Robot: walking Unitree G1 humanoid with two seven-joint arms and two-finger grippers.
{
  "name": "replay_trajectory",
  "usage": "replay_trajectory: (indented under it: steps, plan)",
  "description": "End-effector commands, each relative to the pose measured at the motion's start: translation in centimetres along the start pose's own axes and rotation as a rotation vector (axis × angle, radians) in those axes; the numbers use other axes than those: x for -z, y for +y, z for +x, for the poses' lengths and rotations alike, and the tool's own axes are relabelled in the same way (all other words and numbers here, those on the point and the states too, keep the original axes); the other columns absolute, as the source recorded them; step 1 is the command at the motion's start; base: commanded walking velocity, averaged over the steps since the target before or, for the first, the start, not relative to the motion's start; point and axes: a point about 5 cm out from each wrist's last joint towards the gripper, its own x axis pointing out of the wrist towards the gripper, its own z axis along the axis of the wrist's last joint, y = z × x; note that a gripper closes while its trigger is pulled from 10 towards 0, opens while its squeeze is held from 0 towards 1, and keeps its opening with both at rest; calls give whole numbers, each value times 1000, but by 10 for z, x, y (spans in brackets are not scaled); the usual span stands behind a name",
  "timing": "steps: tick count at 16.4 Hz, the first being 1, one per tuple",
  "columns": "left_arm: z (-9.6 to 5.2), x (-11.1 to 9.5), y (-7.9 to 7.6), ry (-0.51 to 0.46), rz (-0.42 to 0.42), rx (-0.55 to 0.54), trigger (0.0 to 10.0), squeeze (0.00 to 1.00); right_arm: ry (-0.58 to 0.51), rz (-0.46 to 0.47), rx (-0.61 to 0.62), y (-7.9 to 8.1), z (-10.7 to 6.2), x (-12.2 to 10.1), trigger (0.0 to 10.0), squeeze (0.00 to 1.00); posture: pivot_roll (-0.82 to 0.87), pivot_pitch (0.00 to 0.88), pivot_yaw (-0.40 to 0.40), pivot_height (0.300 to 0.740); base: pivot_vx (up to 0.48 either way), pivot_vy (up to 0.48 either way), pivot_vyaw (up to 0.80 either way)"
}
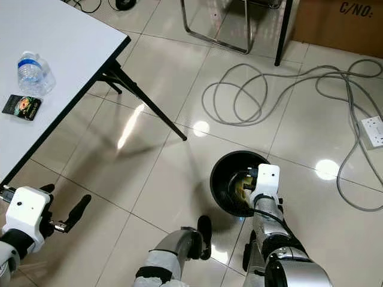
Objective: Picking trash to rubbish bin
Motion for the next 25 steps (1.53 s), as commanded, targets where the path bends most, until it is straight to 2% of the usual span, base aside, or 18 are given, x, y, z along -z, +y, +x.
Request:
replay_trajectory:
  steps: [1, 7, 10, 11, 12, 13, 14, 15, 19, 21, 23, 25]
  plan:
    - [-7, 9, 2, 52, -16, -18, 10000, 0, 40, 2, -8, 5, -4, 11, 10000, 1000, 412, 420, 280, 740, 0, 0, 0]
    - [-5, 10, -1, 51, -21, -14, 10000, 0, 0, 17, -11, 3, -2, 4, 10000, 1000, 394, 417, 272, 740, 0, 0, 0]
    - [7, 10, -10, 32, -43, -6, 10000, 0, -42, 6, 1, -7, -1, -1, 10000, 1000, 342, 399, 247, 740, 0, 0, 0]
    - [12, 10, -12, 23, -50, -4, 10000, 0, -66, -26, 3, -10, -1, -4, 10000, 718, 325, 393, 239, 740, 0, 0, 0]
    - [17, 9, -15, 12, -58, -1, 10000, 0, -89, -49, 8, -13, -1, -6, 10000, 537, 308, 386, 231, 740, 0, 0, 0]
    - [21, 8, -18, 3, -65, 3, 10000, 0, -104, -51, 17, -17, -1, -8, 10000, 275, 292, 378, 226, 740, 0, 0, 0]
    - [26, 8, -22, -6, -72, 7, 10000, 0, -123, -49, 31, -21, -1, -10, 10000, 78, 268, 366, 219, 740, 0, 0, 0]
    - [32, 7, -25, -15, -77, 10, 10000, 0, -147, -57, 39, -25, -1, -13, 10000, 0, 244, 353, 210, 740, 0, 0, 0]
    - [70, -5, -40, -79, -108, 4, 10000, 0, -269, -93, 51, -43, -9, -20, 10000, 0, 116, 288, 176, 740, 0, 0, 0]
    - [87, -13, -48, -110, -120, 25, 10000, 0, -341, -104, 57, -51, -19, -22, 10000, 0, 55, 258, 163, 740, 0, 0, 0]
    - [103, -18, -52, -133, -142, 17, 10000, 0, -402, -109, 76, -58, -34, -23, 10000, 0, -23, 219, 148, 740, 0, 0, 0]
    - [116, -26, -58, -163, -172, 13, 10000, 0, -448, -85, 96, -58, -54, -25, 10000, 0, -68, 195, 137, 740, 0, 0, 0]
